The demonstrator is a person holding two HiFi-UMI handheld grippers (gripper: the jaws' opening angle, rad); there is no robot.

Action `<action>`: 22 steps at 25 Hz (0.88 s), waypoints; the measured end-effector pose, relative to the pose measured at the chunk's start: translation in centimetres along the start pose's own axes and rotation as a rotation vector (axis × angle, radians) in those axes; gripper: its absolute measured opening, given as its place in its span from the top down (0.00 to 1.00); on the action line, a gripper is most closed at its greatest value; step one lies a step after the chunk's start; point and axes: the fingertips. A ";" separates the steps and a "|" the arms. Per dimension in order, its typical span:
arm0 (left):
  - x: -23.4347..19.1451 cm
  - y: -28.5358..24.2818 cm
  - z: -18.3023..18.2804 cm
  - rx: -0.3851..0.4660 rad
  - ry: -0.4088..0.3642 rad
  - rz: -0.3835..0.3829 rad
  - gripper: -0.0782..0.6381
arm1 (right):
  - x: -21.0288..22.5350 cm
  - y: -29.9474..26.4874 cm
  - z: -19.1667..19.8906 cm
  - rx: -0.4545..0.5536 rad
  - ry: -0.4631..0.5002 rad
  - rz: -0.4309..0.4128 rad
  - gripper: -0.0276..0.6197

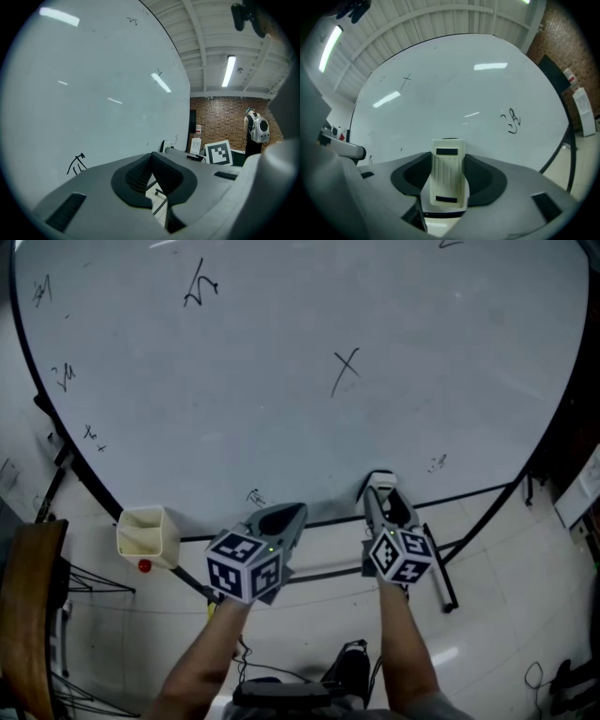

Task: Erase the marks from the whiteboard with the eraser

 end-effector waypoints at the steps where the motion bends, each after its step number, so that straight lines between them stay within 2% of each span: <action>1: 0.0 -0.1 0.1 -0.003 0.002 -0.001 0.89 | 0.5 0.0 0.3 -0.006 -0.014 0.013 0.61; 11: -0.4 1.1 0.0 -0.015 0.002 -0.017 0.89 | 0.0 -0.2 0.4 -0.020 -0.098 0.083 0.61; 18: -0.9 3.5 -0.5 -0.028 -0.021 -0.032 0.89 | -5.2 -0.7 -1.3 -0.010 -0.087 0.036 0.61; 22: -1.8 5.5 -1.3 -0.026 -0.005 -0.065 0.89 | -9.6 -1.2 -2.9 -0.005 -0.080 -0.037 0.61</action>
Point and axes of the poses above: the fingertips, and each gripper's own axes: y backward along the fingers, x to its right, z out of its underside, and after that the axes turned 11 degrees about y, right-handed
